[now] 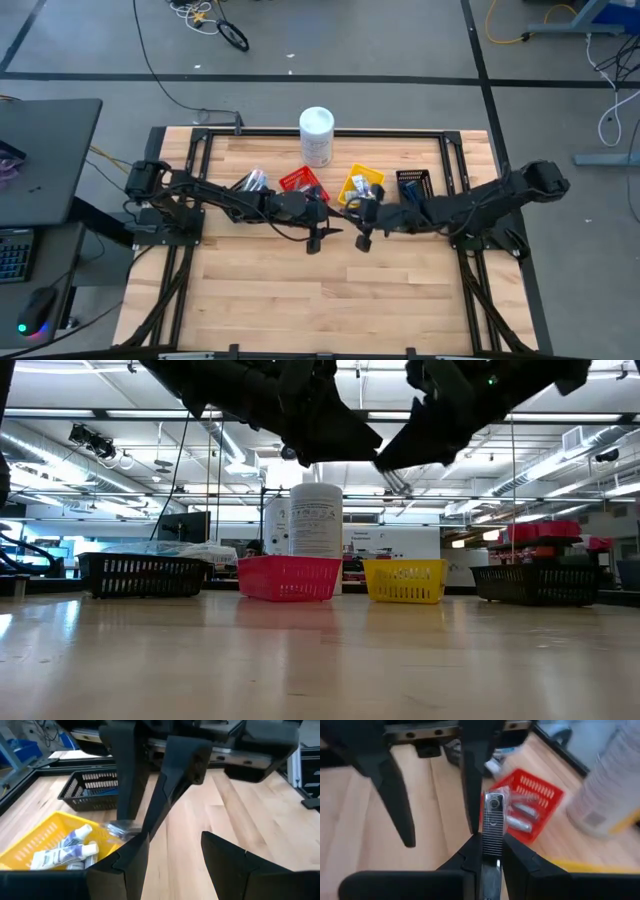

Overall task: Pick & Place Travel size toiletries
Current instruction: Put the silver nail clipper into the red basket

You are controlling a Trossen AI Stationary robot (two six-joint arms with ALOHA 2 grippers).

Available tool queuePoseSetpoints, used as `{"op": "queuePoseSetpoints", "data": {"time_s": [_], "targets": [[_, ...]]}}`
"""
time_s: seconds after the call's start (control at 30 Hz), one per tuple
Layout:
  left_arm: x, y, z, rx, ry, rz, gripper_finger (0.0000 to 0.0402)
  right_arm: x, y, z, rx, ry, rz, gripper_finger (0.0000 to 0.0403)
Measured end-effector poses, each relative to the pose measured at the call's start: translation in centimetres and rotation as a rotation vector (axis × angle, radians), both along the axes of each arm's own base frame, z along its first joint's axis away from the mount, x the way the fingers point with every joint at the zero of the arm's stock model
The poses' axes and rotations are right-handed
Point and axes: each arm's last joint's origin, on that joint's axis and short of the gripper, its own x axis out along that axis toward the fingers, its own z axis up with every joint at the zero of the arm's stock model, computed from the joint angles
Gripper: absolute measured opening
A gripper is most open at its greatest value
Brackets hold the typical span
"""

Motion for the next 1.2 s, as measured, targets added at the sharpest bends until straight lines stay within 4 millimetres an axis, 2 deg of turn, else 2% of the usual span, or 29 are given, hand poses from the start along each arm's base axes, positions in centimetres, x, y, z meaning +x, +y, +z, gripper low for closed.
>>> {"op": "queuePoseSetpoints", "data": {"time_s": [0.17, 0.3, 0.47, 0.57, 0.7, 0.83, 0.9, 1.07, 1.2], "targets": [[-0.1, 0.3, -0.2, 0.037, 0.029, 0.096, 0.019, 0.4, -1.5, 0.0, -0.089, 0.012, 0.059, 0.0056], [-0.2, 0.5, -0.4, 0.058, 0.041, 0.144, 0.019, 0.6, -2.4, 0.0, -0.065, 0.013, 0.104, 0.0056], [-0.2, 0.5, -0.5, 0.037, 0.05, 0.145, 0.019, 0.6, -2.4, 0.0, -0.04, 0.01, 0.123, 0.0056], [-0.4, 0.6, -0.8, 0.03, 0.08, 0.176, 0.019, 0.3, -2.6, -0.1, -0.061, 0.054, 0.076, 0.0056], [-0.5, 1.1, -1.2, 0.07, 0.117, 0.257, 0.019, -0.4, -3.1, -0.9, -0.134, 0.153, -0.076, 0.0056], [-0.6, 1.3, -1.2, 0.093, 0.115, 0.346, 0.019, -0.5, -3.4, -0.8, -0.12, 0.119, -0.19, 0.0056], [-0.6, 1.4, -1.2, 0.071, 0.112, 0.322, 0.019, 0.2, -3.1, -0.1, -0.059, 0.014, -0.135, 0.0056], [-0.4, 0.9, -1.0, 0.089, 0.106, 0.144, 0.019, 1.2, -1.8, 1.4, 0.02, -0.129, 0.234, 0.0056], [-0.3, 0.4, -1.0, 0.094, 0.104, 0.009, 0.019, 1.1, -1.2, 1.4, 0.012, -0.135, 0.266, 0.0056]]}}
